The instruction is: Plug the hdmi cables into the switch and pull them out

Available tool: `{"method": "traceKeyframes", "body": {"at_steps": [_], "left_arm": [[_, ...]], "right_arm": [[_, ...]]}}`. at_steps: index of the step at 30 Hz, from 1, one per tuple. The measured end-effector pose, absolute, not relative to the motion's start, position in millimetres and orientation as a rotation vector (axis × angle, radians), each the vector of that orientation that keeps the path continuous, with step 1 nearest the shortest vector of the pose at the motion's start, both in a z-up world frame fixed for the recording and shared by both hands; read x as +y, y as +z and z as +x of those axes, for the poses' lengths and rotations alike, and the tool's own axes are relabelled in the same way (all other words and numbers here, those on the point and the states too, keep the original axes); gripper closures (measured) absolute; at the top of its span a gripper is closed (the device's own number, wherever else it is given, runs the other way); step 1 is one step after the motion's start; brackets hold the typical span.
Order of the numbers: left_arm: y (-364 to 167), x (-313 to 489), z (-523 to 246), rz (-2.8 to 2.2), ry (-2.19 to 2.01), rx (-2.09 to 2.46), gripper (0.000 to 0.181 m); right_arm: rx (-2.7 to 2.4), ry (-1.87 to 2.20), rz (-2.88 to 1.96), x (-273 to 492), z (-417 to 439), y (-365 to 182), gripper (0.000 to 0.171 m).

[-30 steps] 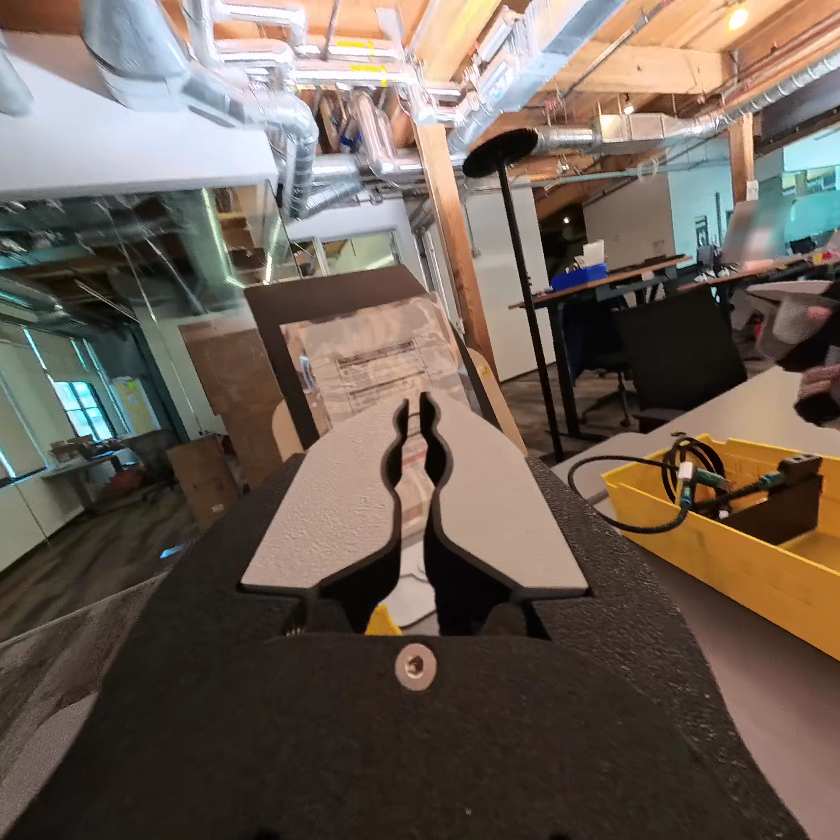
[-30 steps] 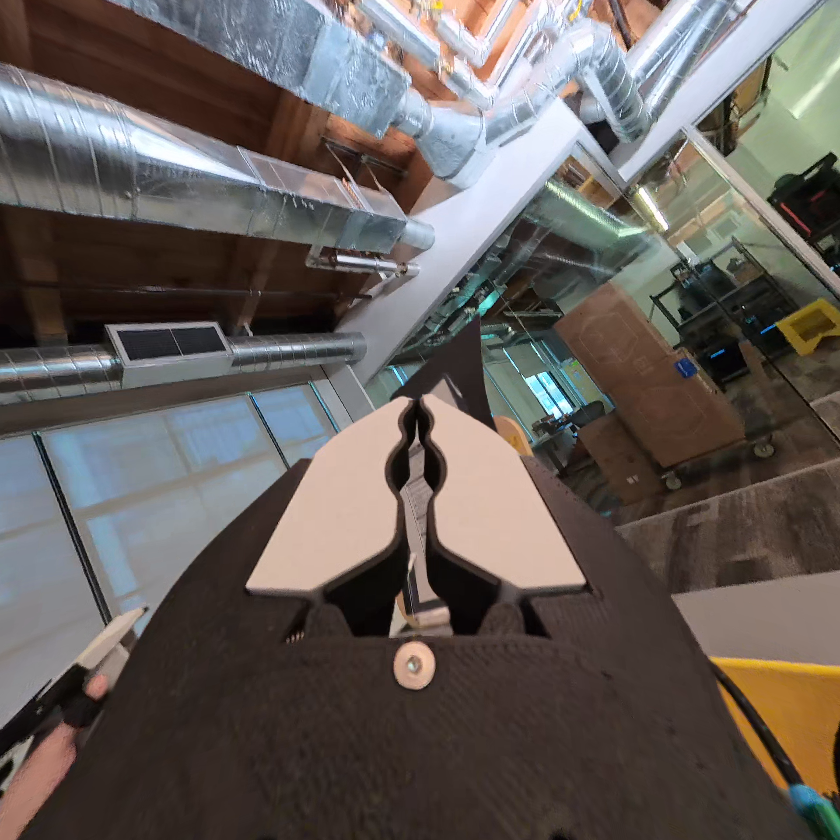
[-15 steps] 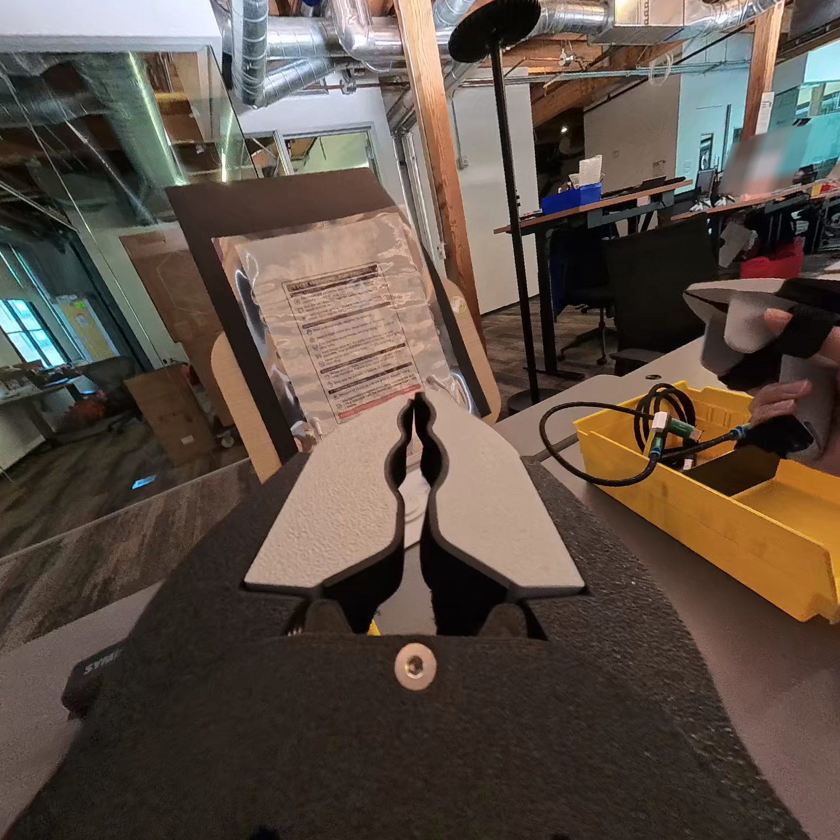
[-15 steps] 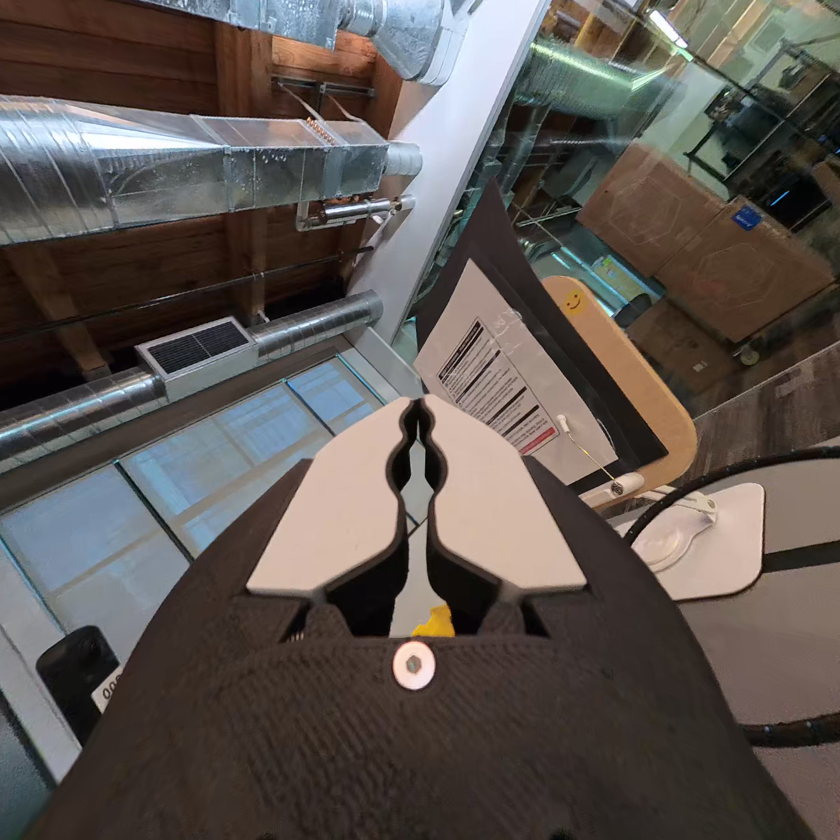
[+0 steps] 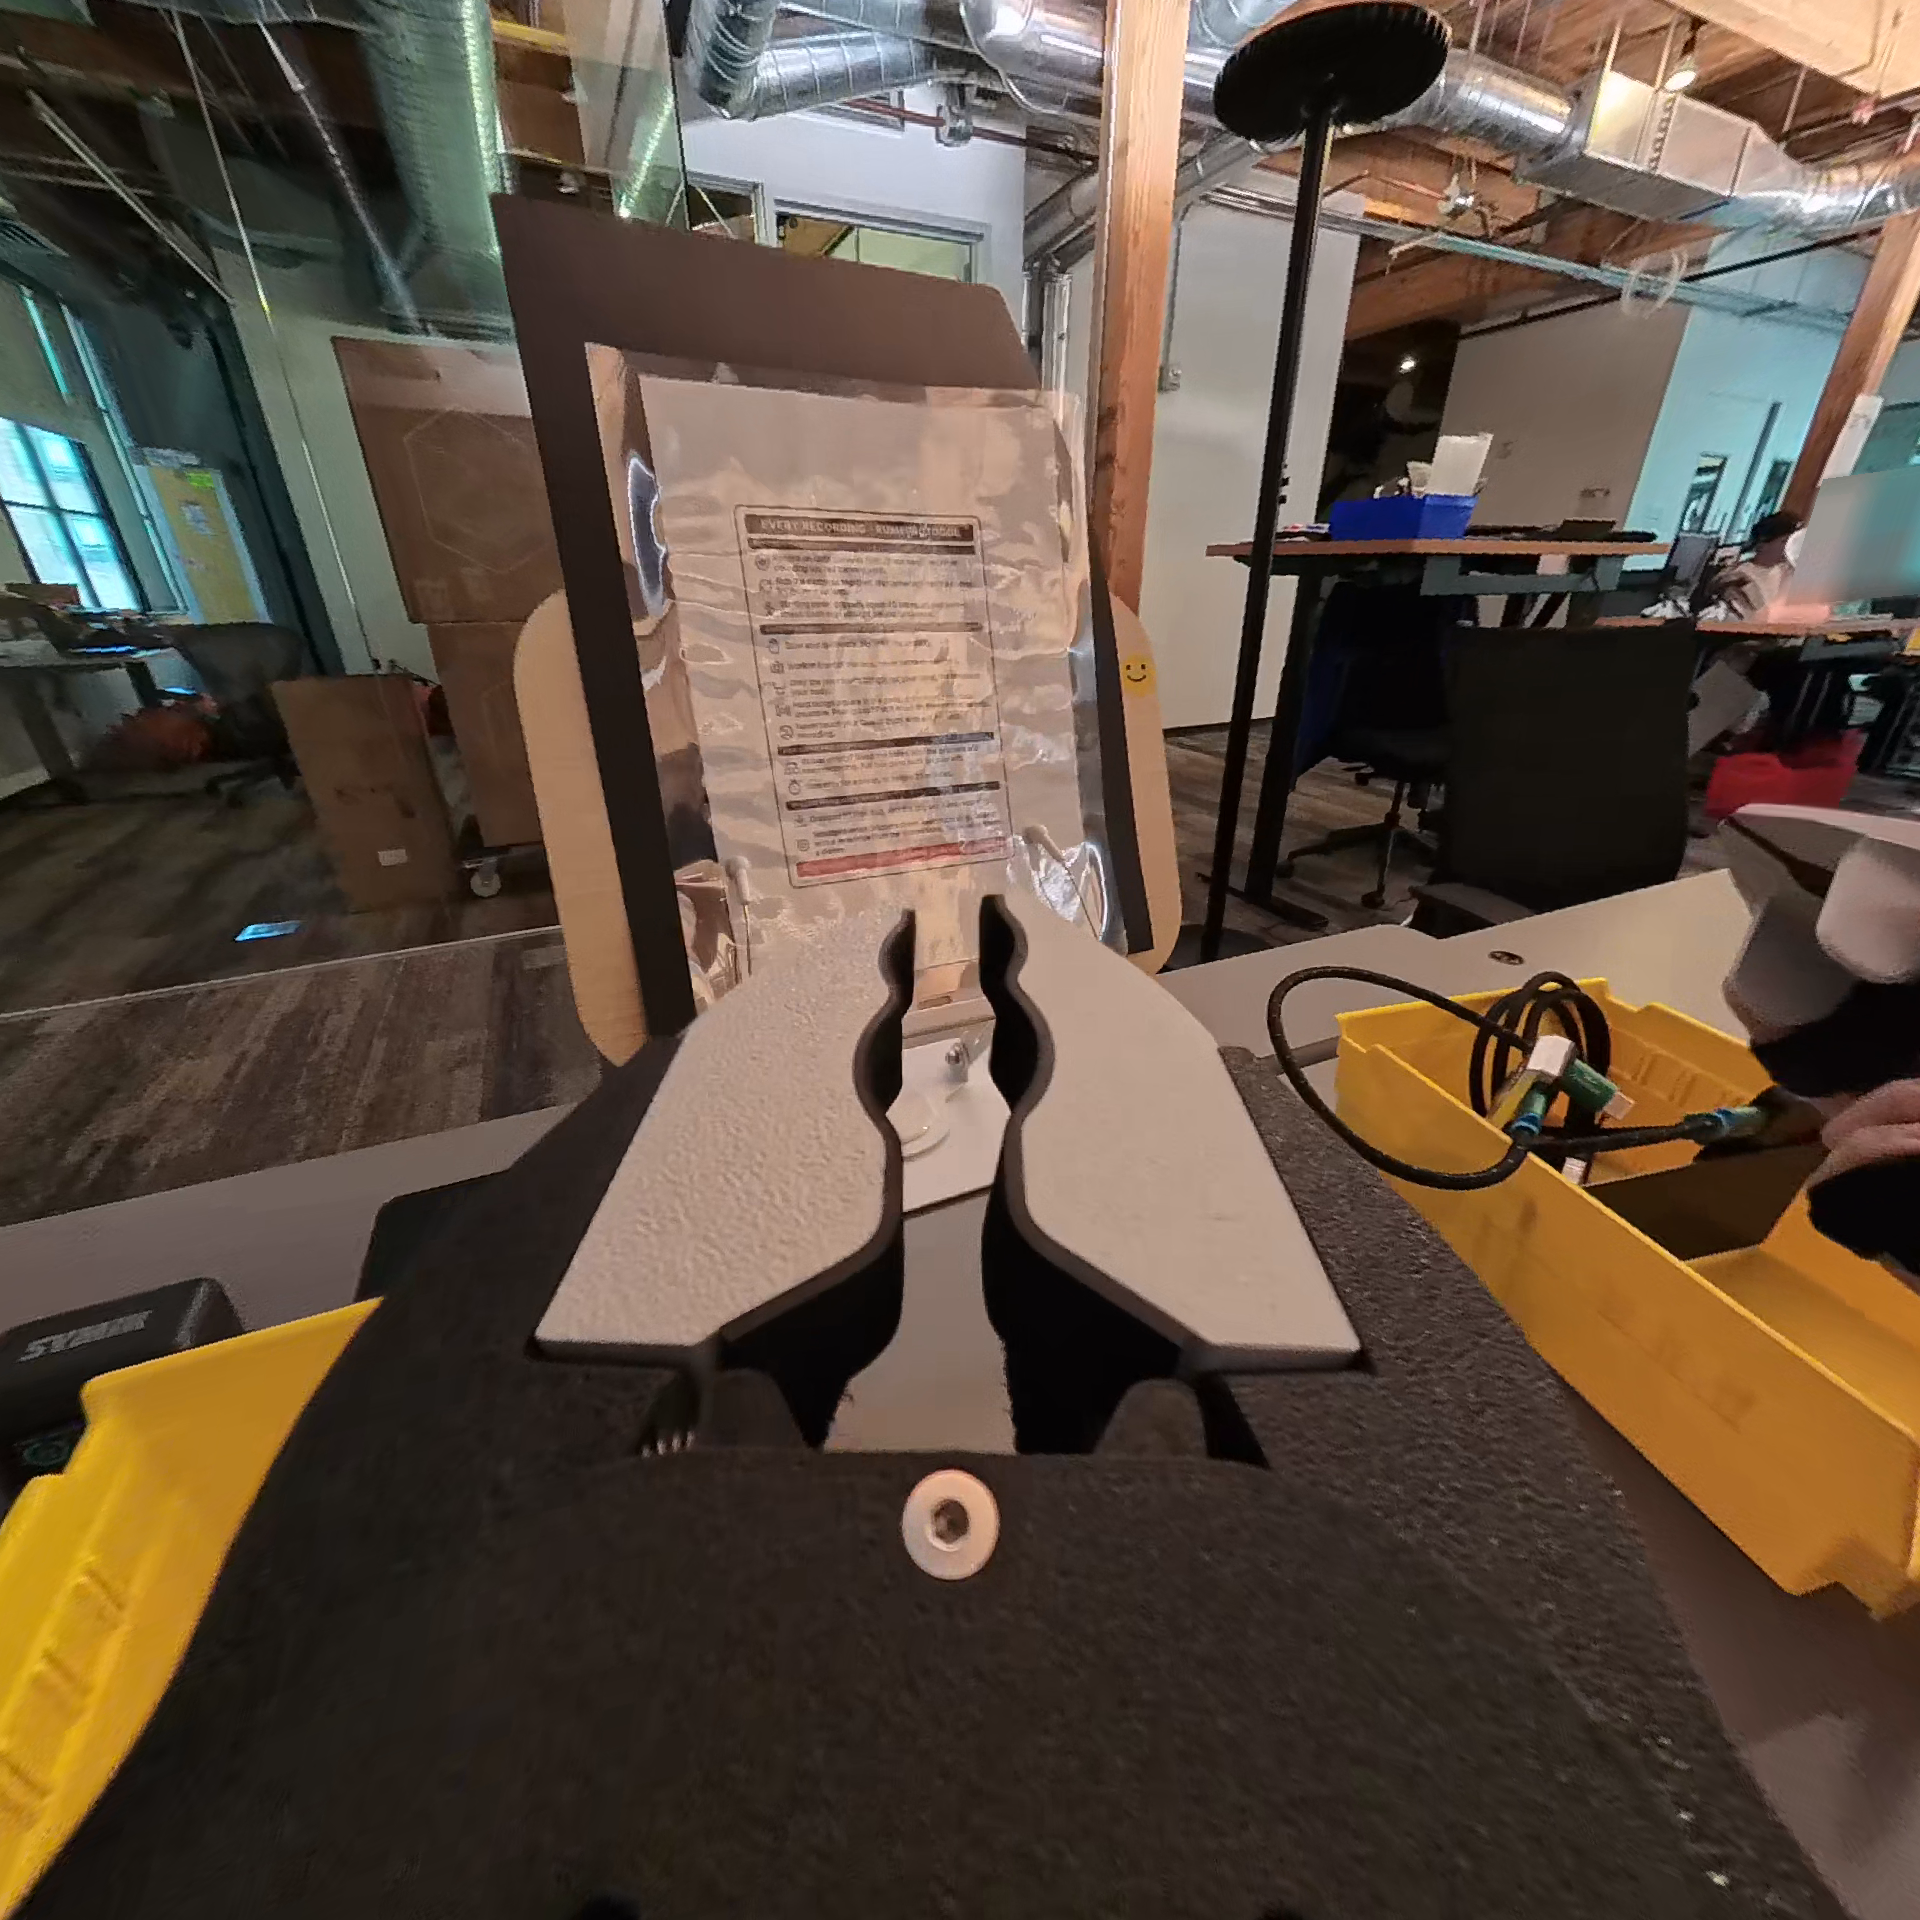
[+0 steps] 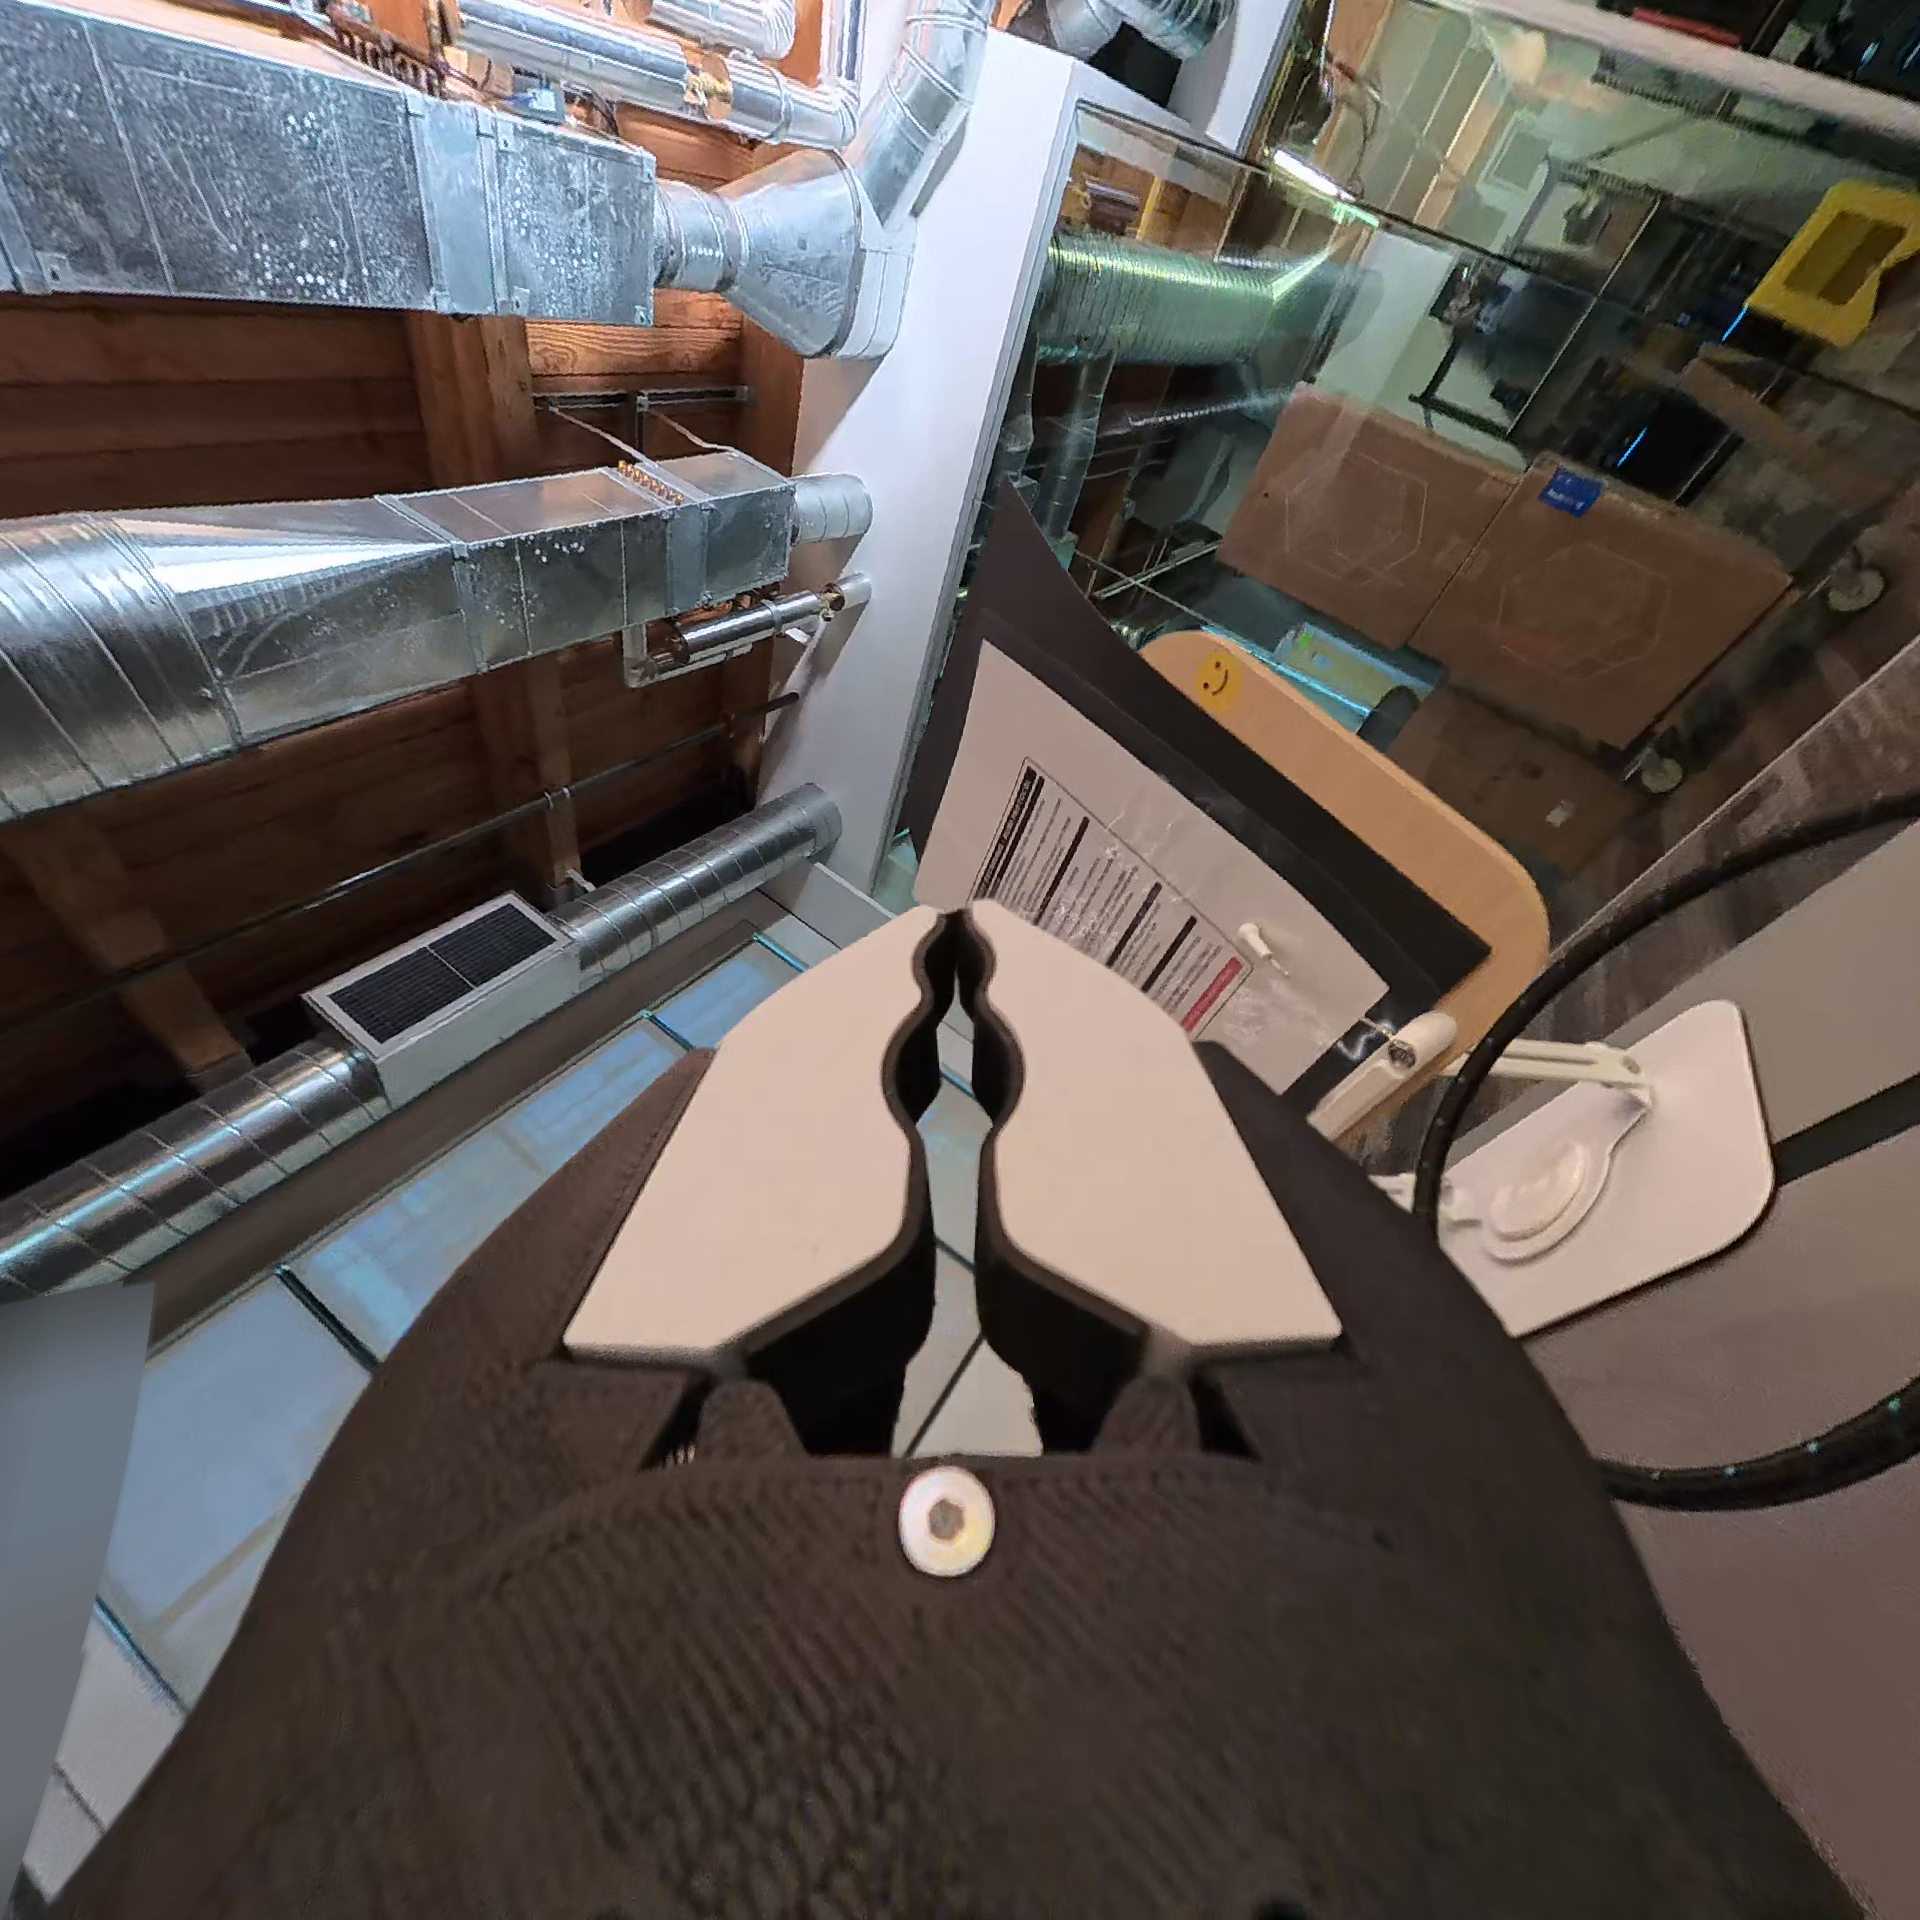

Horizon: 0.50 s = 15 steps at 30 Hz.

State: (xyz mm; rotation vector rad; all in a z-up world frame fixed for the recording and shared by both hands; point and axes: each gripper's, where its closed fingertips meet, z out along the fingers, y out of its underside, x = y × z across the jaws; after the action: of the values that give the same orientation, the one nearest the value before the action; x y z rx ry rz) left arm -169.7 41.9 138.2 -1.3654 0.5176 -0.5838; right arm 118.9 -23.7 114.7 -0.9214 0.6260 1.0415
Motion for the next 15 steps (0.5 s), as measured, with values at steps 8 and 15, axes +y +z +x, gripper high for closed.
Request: {"method": "traceKeyframes", "body": {"at_steps": [8, 15], "left_arm": [[138.9, 48.2, -170.1, -1.285, -0.543, 0.372, 0.169], [138.2, 60.8, -196.8, -1.233, -0.670, 0.136, 0.169]], "right_arm": [[0.530, 1.063, -1.003, -22.1, 69.4, 111.5, 0.170], [0.295, 0.979, -1.061, -41.0, 5.3, 124.8, 0.170]]}}
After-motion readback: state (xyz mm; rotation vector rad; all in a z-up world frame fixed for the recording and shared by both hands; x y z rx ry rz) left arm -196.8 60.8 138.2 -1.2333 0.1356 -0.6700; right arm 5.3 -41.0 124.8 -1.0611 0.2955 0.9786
